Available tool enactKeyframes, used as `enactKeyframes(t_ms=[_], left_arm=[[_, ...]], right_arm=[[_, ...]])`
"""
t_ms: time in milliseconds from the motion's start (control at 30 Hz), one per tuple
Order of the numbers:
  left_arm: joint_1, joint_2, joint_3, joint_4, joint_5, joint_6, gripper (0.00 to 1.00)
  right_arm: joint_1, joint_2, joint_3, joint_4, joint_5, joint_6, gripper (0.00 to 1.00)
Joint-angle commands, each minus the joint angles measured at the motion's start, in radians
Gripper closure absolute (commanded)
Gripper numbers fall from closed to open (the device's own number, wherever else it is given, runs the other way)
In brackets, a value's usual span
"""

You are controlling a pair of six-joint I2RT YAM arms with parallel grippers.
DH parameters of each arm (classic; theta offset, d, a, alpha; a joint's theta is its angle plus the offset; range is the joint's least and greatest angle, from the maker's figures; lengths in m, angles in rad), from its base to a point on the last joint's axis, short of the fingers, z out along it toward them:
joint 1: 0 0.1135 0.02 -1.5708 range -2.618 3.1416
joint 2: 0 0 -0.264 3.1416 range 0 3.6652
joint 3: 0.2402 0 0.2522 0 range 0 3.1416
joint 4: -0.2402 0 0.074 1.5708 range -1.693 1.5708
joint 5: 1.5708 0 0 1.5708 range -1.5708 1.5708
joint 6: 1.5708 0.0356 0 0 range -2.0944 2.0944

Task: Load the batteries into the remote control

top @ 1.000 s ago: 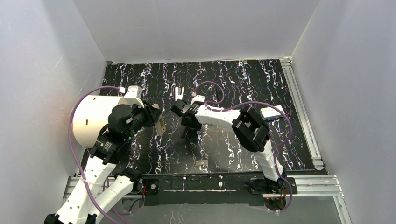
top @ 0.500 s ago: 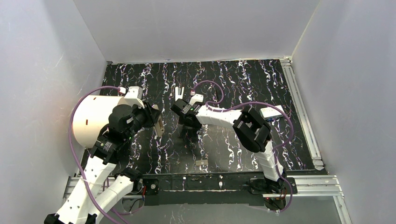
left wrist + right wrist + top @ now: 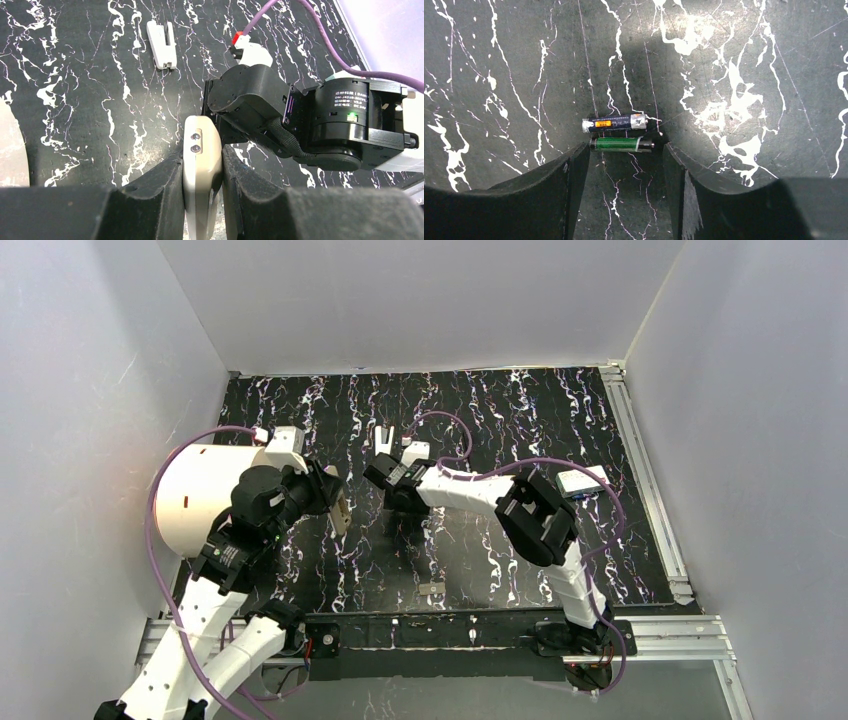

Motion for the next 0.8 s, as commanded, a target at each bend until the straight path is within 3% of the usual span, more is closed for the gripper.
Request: enactKeyframes(t_ms=[0, 200, 400, 567, 767], left_arm=[[0.004, -0.01, 0.012, 0.0, -0.021, 0.008, 1.0], [0.004, -0.009, 0.019, -0.008, -0.025, 0.013, 1.0], [0.004, -0.014, 0.023, -0.014, -0.03, 0.017, 1.0], [0.003, -0.014, 0.025, -0.018, -0.024, 0.016, 1.0], [0.003, -0.014, 0.032, -0.03, -0.024, 0.016, 1.0]], right_arm=[[0.011, 0.038, 0.028, -0.024, 0.008, -0.104, 0.38], [0.012, 0.046, 0.007, -0.039, 0.0, -0.23, 0.43], [0.009, -0.052, -0.141, 0.074, -0.058, -0.52, 0.41], [-0.004, -0.154, -0.291, 0.166, -0.213, -0.83, 0.42], [-0.057, -0.23, -0.354, 0.12, -0.431, -0.984, 0.41]])
